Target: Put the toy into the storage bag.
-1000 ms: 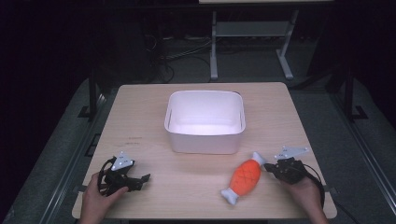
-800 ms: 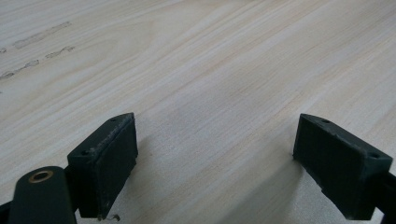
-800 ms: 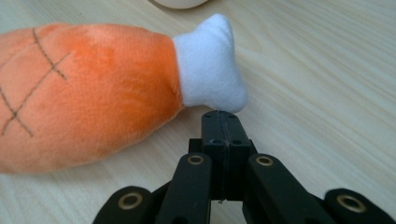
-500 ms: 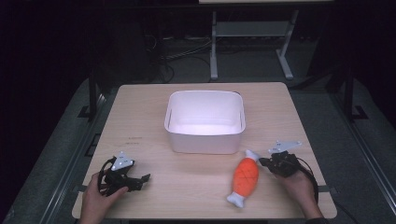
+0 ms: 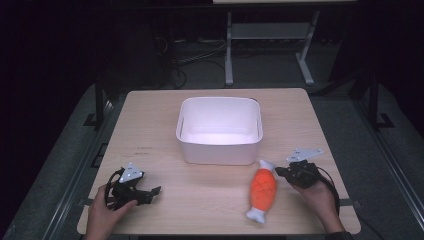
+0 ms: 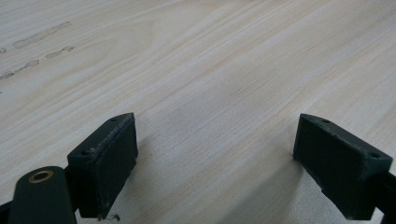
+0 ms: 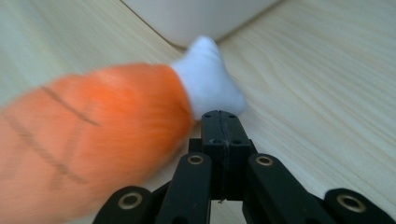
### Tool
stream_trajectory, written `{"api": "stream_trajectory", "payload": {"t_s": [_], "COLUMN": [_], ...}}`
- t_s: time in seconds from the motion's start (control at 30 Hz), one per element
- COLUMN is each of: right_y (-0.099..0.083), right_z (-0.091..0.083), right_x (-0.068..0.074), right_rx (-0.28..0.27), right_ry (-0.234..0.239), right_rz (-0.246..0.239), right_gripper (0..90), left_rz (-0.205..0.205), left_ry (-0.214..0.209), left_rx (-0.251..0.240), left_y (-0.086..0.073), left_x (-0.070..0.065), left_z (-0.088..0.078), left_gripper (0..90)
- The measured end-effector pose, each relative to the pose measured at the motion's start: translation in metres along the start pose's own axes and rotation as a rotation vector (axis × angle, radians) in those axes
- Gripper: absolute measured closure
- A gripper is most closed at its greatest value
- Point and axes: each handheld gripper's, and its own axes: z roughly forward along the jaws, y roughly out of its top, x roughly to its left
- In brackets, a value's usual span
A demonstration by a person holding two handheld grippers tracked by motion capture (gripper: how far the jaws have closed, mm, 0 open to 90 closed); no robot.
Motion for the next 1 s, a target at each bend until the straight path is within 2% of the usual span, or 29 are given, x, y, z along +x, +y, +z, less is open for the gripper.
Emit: {"api": "stream_trajectory", "payload": {"t_s": [0.1, 0.17, 0.23, 0.27, 0.3, 0.37, 0.4, 0.43, 0.5, 0.57, 0.63, 0.73, 1.0], "right_y": [0.003, 0.007, 0.007, 0.008, 0.011, 0.012, 0.015, 0.015, 0.018, 0.019, 0.02, 0.019, 0.016], "right_z": [-0.008, -0.018, -0.02, -0.022, -0.024, -0.025, -0.023, -0.023, -0.016, -0.014, -0.006, -0.001, 0.007], "right_x": [0.006, 0.019, 0.022, 0.027, 0.035, 0.04, 0.05, 0.05, 0.065, 0.07, 0.083, 0.091, 0.102], "right_rx": [-0.018, -0.035, -0.039, -0.043, -0.055, -0.059, -0.058, -0.058, -0.041, -0.037, -0.017, -0.001, 0.021], "right_ry": [0.019, 0.063, 0.073, 0.088, 0.125, 0.141, 0.169, 0.169, 0.203, 0.218, 0.248, 0.271, 0.305], "right_rz": [0.004, 0.008, 0.005, 0.001, -0.004, -0.007, -0.026, -0.026, -0.061, -0.065, -0.092, -0.104, -0.118], "right_gripper": [89.6, 89.7, 89.6, 89.6, 89.6, 89.6, 89.6, 89.6, 89.6, 89.6, 89.6, 89.6, 89.6], "left_rz": [0.0, 0.0, 0.0, 0.0, 0.0, 0.0, 0.0, 0.0, 0.0, 0.0, 0.0, 0.0, 0.0], "left_ry": [0.0, 0.0, 0.0, 0.0, 0.0, 0.0, 0.0, 0.0, 0.0, 0.0, 0.0, 0.0, 0.0], "left_rx": [0.0, 0.0, 0.0, 0.0, 0.0, 0.0, 0.0, 0.0, 0.0, 0.0, 0.0, 0.0, 0.0], "left_y": [0.0, 0.0, 0.0, 0.0, 0.0, 0.0, 0.0, 0.0, 0.0, 0.0, 0.0, 0.0, 0.0], "left_x": [0.0, 0.0, 0.0, 0.0, 0.0, 0.0, 0.0, 0.0, 0.0, 0.0, 0.0, 0.0, 0.0], "left_z": [0.0, 0.0, 0.0, 0.0, 0.0, 0.0, 0.0, 0.0, 0.0, 0.0, 0.0, 0.0, 0.0], "left_gripper": [12.9, 12.9, 12.9, 12.9, 12.9, 12.9, 12.9, 12.9, 12.9, 12.9, 12.9, 12.9, 12.9]}}
